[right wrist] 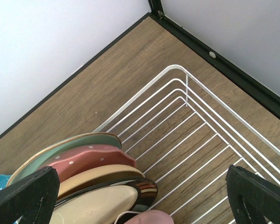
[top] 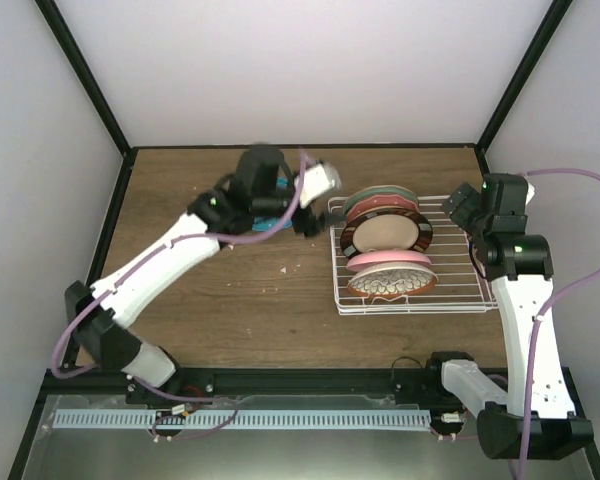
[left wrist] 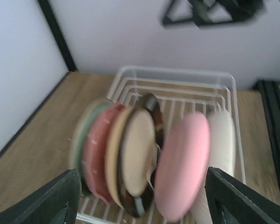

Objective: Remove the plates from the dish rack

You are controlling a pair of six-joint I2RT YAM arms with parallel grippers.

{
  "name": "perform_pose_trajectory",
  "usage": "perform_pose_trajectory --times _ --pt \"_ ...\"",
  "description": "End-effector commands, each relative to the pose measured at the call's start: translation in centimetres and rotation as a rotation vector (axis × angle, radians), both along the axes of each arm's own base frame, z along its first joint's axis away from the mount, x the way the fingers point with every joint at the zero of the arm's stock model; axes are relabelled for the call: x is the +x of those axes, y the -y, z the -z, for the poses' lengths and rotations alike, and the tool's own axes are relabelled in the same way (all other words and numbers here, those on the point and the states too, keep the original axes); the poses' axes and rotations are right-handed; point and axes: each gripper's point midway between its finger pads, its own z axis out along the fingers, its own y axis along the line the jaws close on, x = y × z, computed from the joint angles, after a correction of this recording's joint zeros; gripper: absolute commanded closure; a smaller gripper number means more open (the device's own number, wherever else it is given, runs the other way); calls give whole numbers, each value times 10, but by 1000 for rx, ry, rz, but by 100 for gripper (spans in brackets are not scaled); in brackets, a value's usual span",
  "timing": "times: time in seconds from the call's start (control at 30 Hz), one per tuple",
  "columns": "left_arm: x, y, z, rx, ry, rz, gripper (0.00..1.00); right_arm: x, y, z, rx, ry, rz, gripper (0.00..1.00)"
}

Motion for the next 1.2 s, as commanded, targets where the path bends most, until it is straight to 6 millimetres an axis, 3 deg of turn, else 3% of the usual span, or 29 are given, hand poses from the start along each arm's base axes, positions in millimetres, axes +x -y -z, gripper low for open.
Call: perform_pose_trajectory --times 0.0,0.13,0.23,0.43,0.67,0.93,1.17 --pt "-38 -9 56 160 137 61 26 -1 -1 -7 -21 35 -28 0" --pt "-90 0 74 195 281 105 27 -3 -3 -2 -27 27 -47 0" --pt "-106 9 91 215 302 135 28 0 -5 0 -27 28 -64 0" --pt "-108 42 101 213 348 152 34 7 -9 -5 -35 43 -93 0" --pt "-107 79 109 203 330 164 42 -3 -7 -11 -60 53 -95 0" --pt "-119 92 117 213 303 192 47 -11 -6 -9 -67 51 -95 0" --pt "-117 98 130 224 276 180 52 -16 -6 -14 -63 65 -88 0"
